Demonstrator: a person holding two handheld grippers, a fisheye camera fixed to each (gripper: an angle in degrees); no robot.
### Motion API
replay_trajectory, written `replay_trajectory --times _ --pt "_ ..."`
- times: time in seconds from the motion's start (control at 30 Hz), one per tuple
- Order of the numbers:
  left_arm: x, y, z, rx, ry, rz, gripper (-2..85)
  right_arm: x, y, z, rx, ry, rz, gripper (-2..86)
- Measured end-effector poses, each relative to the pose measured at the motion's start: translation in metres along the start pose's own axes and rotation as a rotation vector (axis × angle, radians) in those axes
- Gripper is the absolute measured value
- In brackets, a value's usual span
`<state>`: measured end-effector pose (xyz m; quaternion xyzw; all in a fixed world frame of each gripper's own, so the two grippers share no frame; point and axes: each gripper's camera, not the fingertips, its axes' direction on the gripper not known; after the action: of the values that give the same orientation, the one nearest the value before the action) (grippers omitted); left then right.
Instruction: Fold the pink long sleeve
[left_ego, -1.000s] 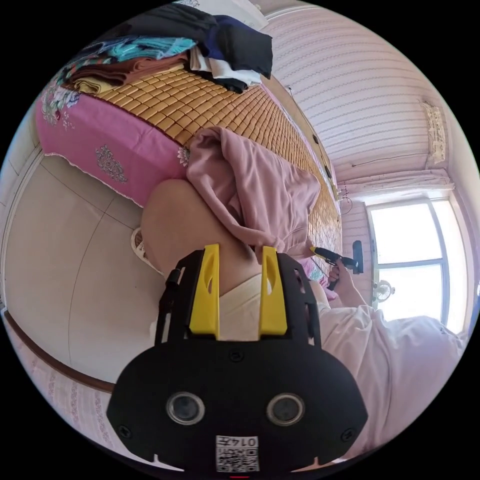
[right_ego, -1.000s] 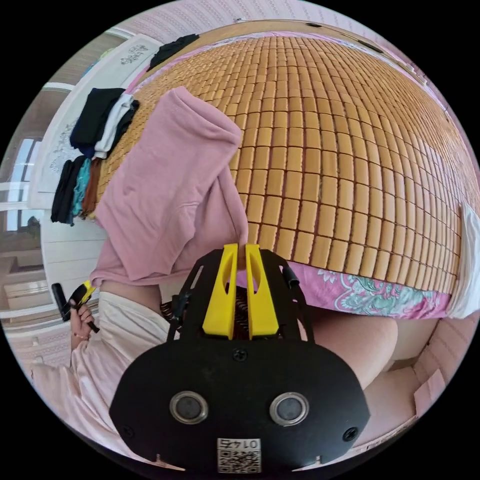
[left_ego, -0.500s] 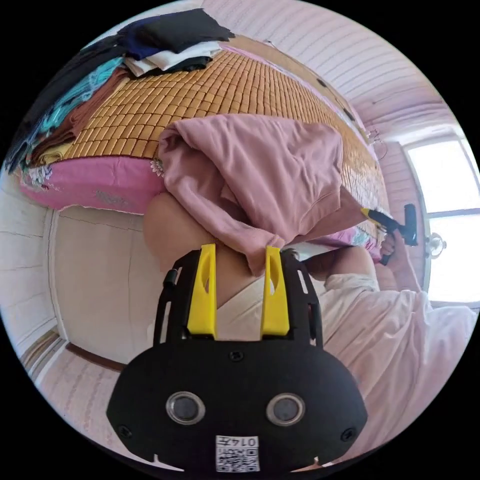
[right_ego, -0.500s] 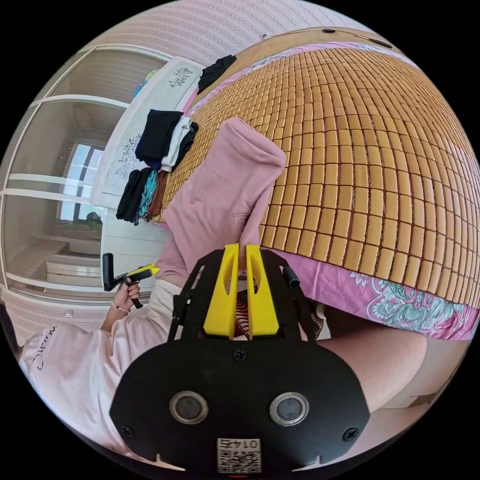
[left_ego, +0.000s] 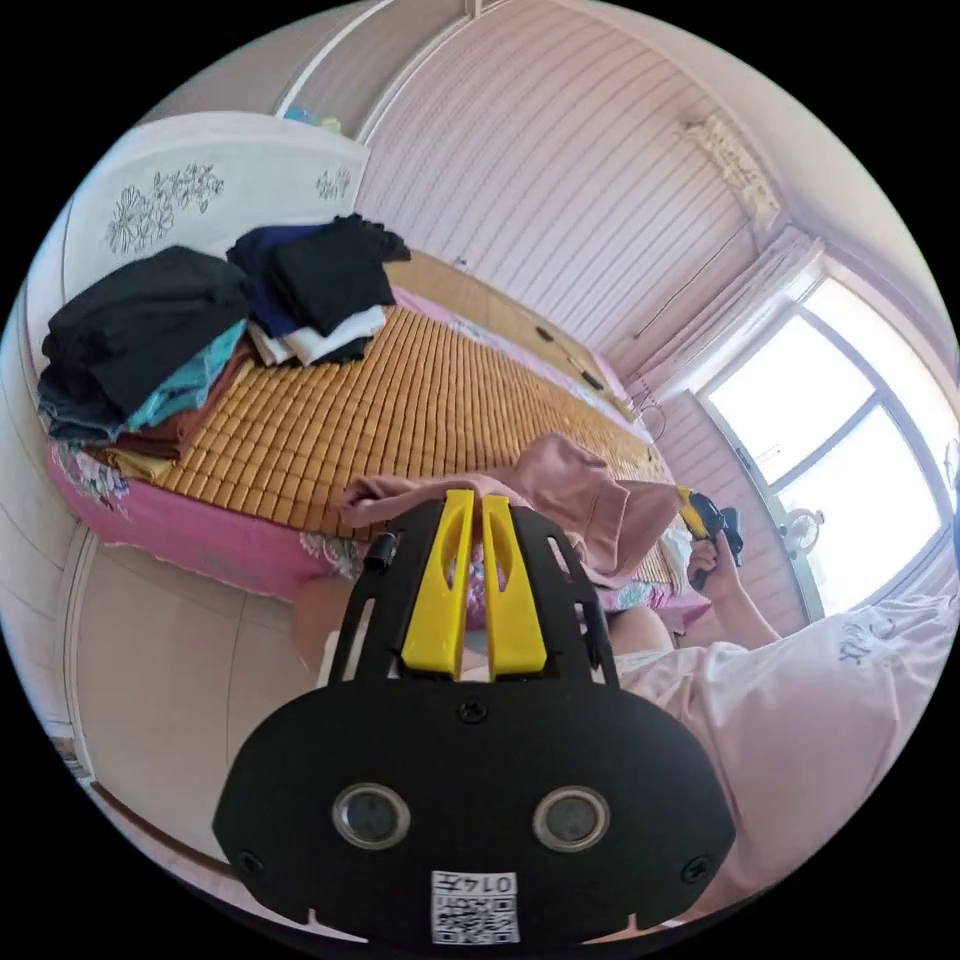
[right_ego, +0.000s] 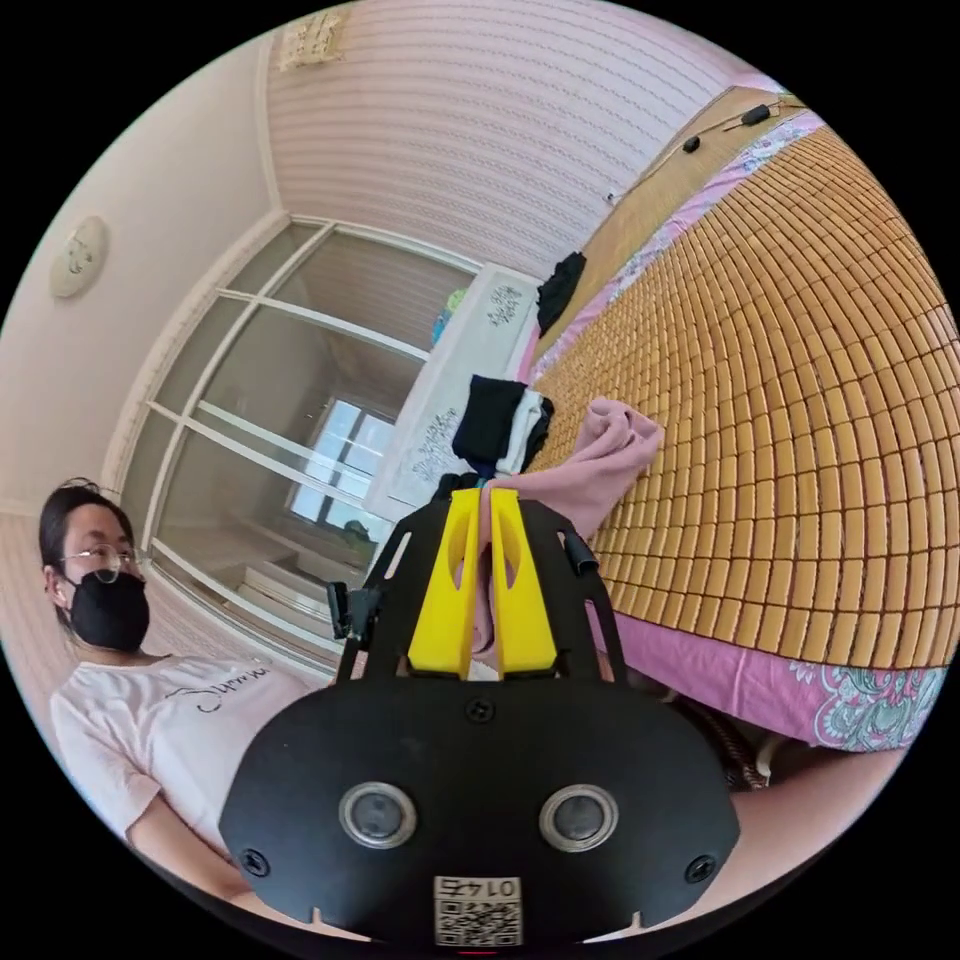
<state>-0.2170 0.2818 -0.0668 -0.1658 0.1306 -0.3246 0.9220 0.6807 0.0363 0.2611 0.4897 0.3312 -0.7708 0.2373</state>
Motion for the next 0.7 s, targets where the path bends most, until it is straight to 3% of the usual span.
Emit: replay_trajectory --times 0.13,0.3,0.5,0.63,0.7 --pt "0.039 -0.004 -0.067 0.273 0.100 0.117 -1.0 -0.020 -0.003 -0.063 0.172 -0.186 -0.057 0.9" --pt "0.073 0.008 -0.118 0.501 0.300 0.226 -1.0 -0.099 0.011 -0.151 0.302 -0.373 -0.368 0.9" --pt "0.133 0.020 -0.157 0.646 0.359 0.406 -1.0 -0.199 0.045 -0.212 0.377 -0.266 -0.672 0.8" --pt "0.159 0.006 -0.155 0.715 0.400 0.479 -1.0 -0.224 0.043 -0.225 0.405 -0.224 -0.756 0.8" --pt "0.171 -0.014 -0.137 0.692 0.363 0.508 -1.0 -0.222 0.014 -0.218 0.391 -0.094 -0.719 0.8"
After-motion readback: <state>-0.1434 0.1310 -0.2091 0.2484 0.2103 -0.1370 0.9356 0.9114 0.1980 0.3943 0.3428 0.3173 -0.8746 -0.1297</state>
